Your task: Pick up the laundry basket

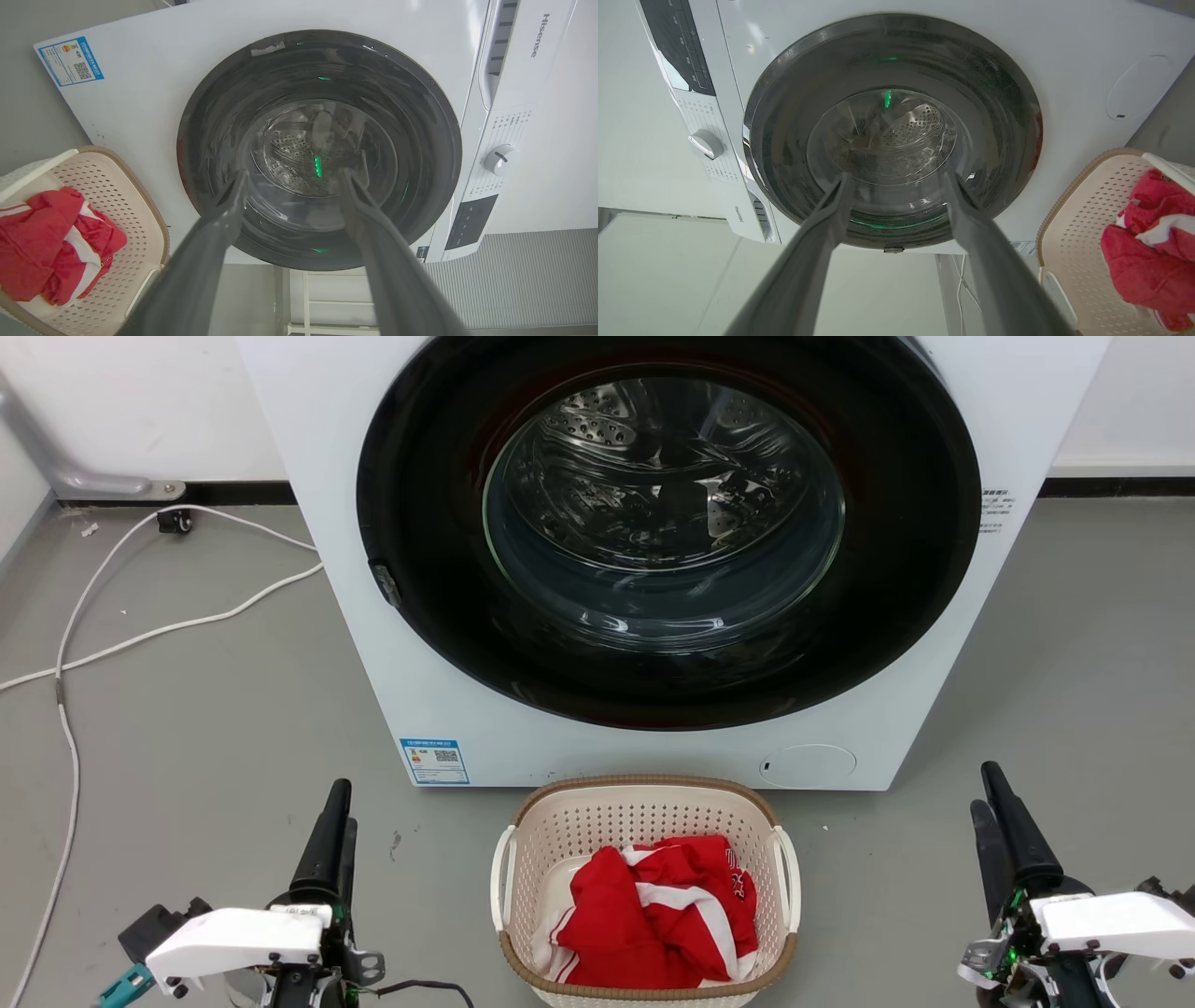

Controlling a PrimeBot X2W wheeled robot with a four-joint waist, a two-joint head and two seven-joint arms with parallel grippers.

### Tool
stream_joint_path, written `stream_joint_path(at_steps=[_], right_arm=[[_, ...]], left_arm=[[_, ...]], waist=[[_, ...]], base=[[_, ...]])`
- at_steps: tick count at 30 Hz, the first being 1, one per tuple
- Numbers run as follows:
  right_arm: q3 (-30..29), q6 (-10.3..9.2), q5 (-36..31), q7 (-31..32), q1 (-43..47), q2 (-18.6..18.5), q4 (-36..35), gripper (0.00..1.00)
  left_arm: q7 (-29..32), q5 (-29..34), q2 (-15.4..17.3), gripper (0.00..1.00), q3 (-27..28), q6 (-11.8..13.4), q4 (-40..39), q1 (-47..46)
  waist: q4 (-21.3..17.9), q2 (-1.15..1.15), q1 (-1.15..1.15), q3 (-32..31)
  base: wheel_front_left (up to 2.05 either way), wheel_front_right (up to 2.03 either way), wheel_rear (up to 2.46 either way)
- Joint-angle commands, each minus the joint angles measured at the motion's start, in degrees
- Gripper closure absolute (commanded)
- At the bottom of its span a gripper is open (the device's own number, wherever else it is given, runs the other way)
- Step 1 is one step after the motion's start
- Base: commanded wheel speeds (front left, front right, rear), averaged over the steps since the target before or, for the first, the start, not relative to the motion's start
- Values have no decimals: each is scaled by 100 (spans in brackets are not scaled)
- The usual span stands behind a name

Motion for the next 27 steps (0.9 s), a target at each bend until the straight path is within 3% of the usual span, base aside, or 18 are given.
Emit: stream_joint_path(at_steps=[1, 10, 11, 27], right_arm=[[15, 0, -172, -42, -42, -15, -143, 0], [-33, 0, -1796, -271, -4, -4, -330, 0], [-29, 0, -2168, -331, 16, 0, -377, 0], [8, 0, -4102, -347, 139, 17, -703, 0]], left_arm=[[-38, 147, 27, 0, -13, -14, -128, -148], [-267, 1529, 13, 0, -121, -8, -309, -184], [-329, 1913, 9, 0, -161, 4, -348, -189], [-638, 3644, -11, 0, -310, 87, -403, -207]], waist=[[-1, 0, 0, 0], [-16, 0, 0, -4], [-20, 0, 0, -5], [-45, 0, 0, -19]], base=[[0, 0, 0], [0, 0, 0], [0, 0, 0], [0, 0, 0]])
